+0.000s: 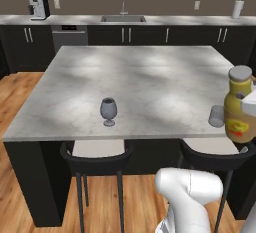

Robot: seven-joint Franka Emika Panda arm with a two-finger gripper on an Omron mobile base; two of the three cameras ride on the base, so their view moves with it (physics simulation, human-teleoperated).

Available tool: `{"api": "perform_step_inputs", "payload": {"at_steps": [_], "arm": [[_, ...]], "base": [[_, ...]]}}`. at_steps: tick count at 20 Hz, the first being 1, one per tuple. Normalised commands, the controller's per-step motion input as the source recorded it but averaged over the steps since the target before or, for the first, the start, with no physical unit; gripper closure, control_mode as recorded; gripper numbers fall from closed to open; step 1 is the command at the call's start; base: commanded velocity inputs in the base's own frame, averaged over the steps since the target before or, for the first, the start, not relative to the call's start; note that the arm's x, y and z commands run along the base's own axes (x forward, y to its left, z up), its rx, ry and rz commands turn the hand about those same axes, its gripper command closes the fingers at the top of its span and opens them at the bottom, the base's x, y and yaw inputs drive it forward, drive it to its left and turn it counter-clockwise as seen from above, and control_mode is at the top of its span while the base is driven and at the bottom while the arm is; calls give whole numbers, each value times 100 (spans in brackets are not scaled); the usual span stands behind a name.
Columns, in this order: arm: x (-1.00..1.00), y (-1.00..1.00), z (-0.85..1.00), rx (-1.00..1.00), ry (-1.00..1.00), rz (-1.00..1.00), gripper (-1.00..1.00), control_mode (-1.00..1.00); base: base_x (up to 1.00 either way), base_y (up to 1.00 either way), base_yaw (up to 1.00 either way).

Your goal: There is a wine glass and glass cup on the dining counter. Place the wine bottle next to the wine glass and the juice bottle next to the glass cup.

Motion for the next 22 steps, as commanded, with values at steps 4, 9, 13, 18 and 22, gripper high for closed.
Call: {"api": "perform_step_inputs", "payload": {"at_steps": [4,9,13,18,22], "arm": [[10,-42,0,4,0,4,100,-100],[30,-99,0,12,0,13,100,-100],[62,-100,0,10,1,18,100,-100],[55,-100,-16,2,1,13,100,-100],[22,-100,-34,0,1,4,100,-100]], "base": [[6,-6,0],[0,0,0],[0,0,0],[0,0,0],[0,0,0]]}}
